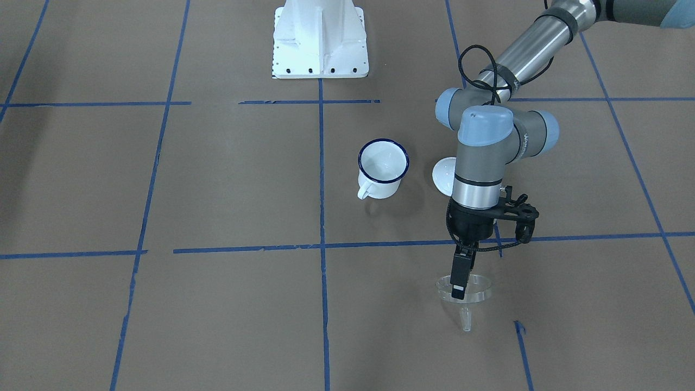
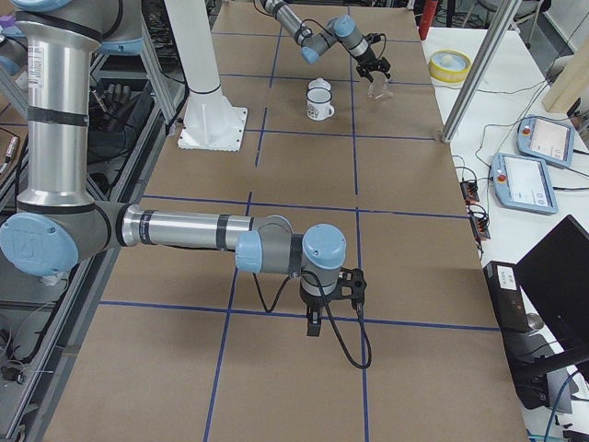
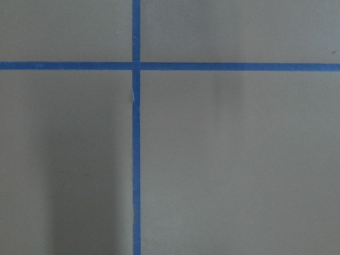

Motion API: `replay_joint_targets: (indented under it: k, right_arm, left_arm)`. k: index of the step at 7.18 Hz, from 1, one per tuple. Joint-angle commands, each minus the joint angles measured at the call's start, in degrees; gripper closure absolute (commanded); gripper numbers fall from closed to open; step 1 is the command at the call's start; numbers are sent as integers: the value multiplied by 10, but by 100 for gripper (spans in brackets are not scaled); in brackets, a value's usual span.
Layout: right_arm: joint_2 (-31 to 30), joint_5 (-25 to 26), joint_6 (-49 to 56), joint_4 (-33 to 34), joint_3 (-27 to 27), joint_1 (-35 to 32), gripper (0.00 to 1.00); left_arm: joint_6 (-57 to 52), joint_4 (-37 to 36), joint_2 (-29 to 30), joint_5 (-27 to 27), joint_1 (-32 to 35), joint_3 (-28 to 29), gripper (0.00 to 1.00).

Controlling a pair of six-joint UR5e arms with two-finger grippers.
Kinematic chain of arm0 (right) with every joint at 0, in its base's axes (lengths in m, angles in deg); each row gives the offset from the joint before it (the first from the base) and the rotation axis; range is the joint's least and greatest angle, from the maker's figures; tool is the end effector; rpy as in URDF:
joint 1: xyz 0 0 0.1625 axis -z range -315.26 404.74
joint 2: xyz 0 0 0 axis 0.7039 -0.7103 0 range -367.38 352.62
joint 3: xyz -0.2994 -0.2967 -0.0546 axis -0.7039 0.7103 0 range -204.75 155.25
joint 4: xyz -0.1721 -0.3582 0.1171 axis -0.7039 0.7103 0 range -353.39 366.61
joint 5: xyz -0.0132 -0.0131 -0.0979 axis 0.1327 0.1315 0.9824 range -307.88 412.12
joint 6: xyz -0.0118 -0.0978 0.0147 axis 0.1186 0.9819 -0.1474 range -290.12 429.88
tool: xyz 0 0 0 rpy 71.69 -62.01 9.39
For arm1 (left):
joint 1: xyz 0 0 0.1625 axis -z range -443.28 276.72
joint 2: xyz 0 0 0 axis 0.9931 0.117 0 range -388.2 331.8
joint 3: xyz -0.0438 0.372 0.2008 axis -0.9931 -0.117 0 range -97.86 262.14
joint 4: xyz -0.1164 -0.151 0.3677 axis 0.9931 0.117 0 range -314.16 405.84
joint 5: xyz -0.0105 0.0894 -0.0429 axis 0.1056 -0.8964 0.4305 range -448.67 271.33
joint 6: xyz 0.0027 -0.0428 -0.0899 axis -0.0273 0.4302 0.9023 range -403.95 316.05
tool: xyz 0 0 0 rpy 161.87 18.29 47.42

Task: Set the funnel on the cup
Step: 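Grasp the clear glass funnel with the left gripper and lift it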

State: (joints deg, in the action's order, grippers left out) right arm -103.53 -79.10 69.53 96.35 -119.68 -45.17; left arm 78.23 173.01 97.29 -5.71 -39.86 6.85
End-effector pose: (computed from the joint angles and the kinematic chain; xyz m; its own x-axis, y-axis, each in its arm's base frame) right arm 0.0670 -0.4451 0.6700 0.7521 0.0161 0.6588 -0.0030 0.9998 -0.0211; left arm 0.4448 -0.6212 0.3373 -0.0772 -0.6545 -0.7521 0.8465 0.3554 -0.3963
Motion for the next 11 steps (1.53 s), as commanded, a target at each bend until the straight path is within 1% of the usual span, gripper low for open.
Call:
replay_joint_targets:
  k: [1, 2, 3, 4, 5, 6, 7, 8, 9, 10, 11]
  right_arm:
    - [0, 0, 0, 0, 0, 0, 0]
    - [0, 0, 0, 0, 0, 0, 0]
    - [0, 0, 0, 0, 0, 0, 0]
    - [0, 0, 0, 0, 0, 0, 0]
    - [0, 0, 0, 0, 0, 0, 0]
    - [0, 0, 0, 0, 0, 0, 0]
    - [0, 0, 0, 0, 0, 0, 0]
    - [0, 0, 0, 0, 0, 0, 0]
    - [0, 0, 0, 0, 0, 0, 0]
    - [0, 0, 0, 0, 0, 0, 0]
    - [0, 0, 0, 0, 0, 0, 0]
  left_arm:
    - [-3, 24, 0, -4, 0, 21, 0]
    - [-4, 47, 2, -5, -1, 37, 2]
    - [-6, 51, 11, -4, -1, 52, 14]
    - [-7, 52, 18, -3, -2, 64, 34]
    - [-7, 52, 19, -4, -2, 64, 67]
    - [-7, 52, 20, -3, -1, 62, 97]
    - [-9, 52, 21, 0, 0, 50, 100]
    - [-10, 49, 21, 2, 3, 36, 100]
    - [-18, 44, 18, 16, 17, -2, 100]
    - [-29, 17, 5, 83, 39, -49, 100]
    - [-53, -55, -15, 131, 60, -127, 100]
